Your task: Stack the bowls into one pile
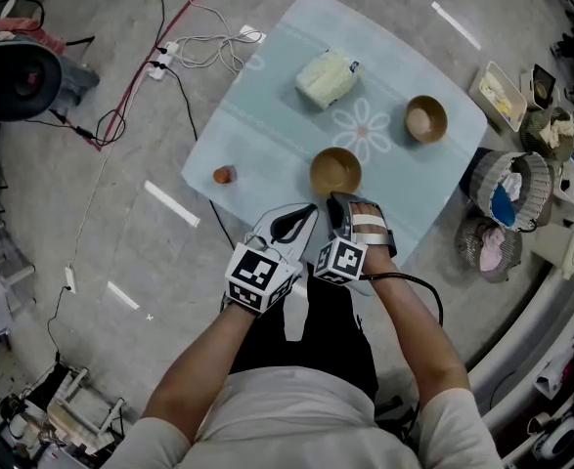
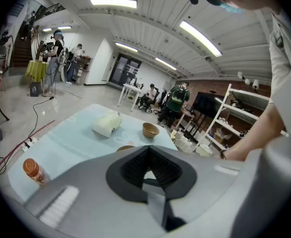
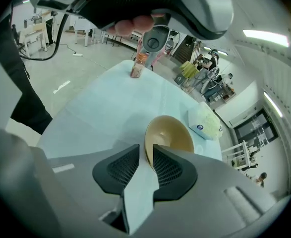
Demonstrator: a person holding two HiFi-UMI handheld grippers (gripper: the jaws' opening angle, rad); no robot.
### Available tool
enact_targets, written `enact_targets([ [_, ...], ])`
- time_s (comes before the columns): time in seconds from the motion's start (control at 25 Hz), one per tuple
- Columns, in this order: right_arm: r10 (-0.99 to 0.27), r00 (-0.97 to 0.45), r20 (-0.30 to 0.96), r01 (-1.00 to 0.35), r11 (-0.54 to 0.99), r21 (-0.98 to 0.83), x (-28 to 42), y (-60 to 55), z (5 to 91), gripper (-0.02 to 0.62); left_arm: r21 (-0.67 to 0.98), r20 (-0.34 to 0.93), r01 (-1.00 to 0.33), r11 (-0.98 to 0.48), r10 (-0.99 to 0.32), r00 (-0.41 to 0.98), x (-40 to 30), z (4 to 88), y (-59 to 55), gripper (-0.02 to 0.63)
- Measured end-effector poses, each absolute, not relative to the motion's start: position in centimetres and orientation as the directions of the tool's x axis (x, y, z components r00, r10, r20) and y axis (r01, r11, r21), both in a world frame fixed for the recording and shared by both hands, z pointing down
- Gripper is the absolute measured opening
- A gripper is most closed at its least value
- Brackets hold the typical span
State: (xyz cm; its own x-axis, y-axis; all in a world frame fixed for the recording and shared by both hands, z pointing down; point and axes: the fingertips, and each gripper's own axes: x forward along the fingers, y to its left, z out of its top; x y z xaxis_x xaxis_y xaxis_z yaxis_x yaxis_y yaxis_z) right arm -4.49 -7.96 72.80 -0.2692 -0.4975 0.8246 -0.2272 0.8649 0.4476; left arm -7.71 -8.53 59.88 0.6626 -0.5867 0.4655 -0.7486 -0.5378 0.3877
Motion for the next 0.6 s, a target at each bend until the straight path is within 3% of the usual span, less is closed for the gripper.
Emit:
enact_targets([
  [0.6, -0.522, -0.263, 0.812, -0.217, 0.852, 0.477, -3.1, -9.4, 71.8, 0.021, 0.386, 0.464, -0.742, -0.548, -0.580, 0.669, -6.3, 59.6, -10.0, 0.006],
])
